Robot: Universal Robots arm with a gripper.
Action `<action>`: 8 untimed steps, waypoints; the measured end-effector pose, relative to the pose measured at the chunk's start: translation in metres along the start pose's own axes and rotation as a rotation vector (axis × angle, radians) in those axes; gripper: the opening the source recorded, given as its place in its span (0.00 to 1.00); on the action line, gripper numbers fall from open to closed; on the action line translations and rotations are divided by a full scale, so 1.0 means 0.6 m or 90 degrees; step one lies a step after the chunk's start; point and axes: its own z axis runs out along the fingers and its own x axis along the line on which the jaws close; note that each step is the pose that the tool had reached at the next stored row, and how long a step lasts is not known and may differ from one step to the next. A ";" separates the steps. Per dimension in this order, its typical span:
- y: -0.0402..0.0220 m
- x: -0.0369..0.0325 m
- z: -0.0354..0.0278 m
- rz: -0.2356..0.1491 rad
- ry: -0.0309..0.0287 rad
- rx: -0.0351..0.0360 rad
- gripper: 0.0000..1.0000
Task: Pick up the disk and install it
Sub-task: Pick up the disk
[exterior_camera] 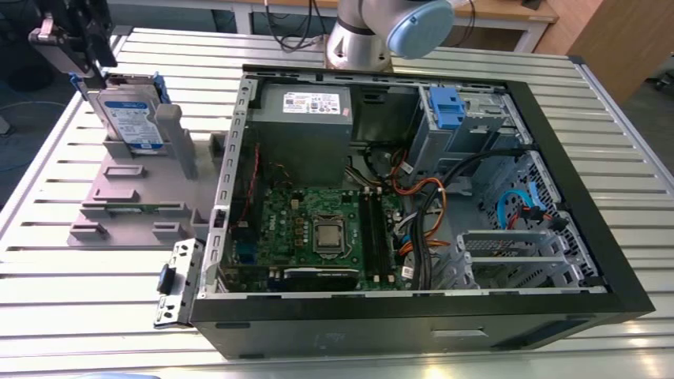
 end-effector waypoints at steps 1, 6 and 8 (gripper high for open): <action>0.000 0.000 0.002 -0.002 0.0001 -0.0001 0.53; 0.003 -0.002 0.010 -0.008 0.0003 -0.0003 0.53; 0.004 -0.002 0.014 -0.010 0.0004 -0.0003 0.53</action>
